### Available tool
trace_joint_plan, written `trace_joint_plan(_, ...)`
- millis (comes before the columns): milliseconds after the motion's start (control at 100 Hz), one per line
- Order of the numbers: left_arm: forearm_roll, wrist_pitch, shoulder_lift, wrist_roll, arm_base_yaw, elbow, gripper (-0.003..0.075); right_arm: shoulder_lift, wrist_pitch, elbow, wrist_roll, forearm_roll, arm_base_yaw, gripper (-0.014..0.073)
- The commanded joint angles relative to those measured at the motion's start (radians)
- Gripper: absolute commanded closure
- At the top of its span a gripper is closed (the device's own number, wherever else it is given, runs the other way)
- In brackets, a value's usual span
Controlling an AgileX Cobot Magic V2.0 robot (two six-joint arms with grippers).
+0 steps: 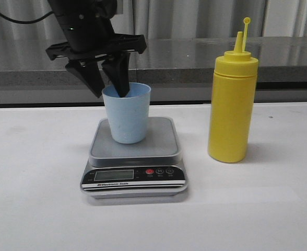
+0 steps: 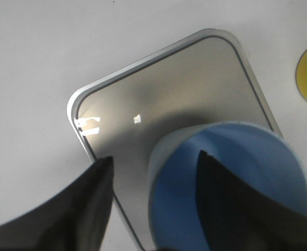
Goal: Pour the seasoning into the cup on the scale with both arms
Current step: 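Carry the blue cup over the scale and lower it onto the platform, then open the left gripper and lift it away from the cup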
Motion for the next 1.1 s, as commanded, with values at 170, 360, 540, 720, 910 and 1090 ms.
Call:
trace_joint_plan(170, -0.013, 0.035, -0.067, 0.004, -0.01, -0.055, 0.024, -0.015, -0.079, 0.001, -0.005, -0.004, -0.006, 0.0714)
trace_joint_plan(360, 0.021, 0.042, -0.126, 0.028, -0.01, -0.055, 0.0241, -0.015, -0.079, 0.001, -0.005, -0.004, -0.006, 0.0714)
trace_joint_plan(540, 0.103, 0.006, -0.225, 0.026, -0.005, -0.028, 0.0241, -0.015, -0.079, 0.001, -0.005, -0.004, -0.006, 0.0714)
trace_joint_plan(720, 0.112, -0.083, -0.367, 0.02, 0.057, 0.103, 0.0242, -0.015, -0.079, 0.001, -0.005, -0.004, -0.006, 0.0714)
trace_joint_plan(910, 0.112, -0.214, -0.561, 0.02, 0.157, 0.338, 0.0245, -0.015, -0.079, 0.001, -0.005, -0.004, -0.006, 0.0714)
trace_joint_plan(1090, 0.112, -0.332, -0.772, 0.02, 0.268, 0.582, 0.0245, -0.015, -0.079, 0.001, -0.005, -0.004, -0.006, 0.0714)
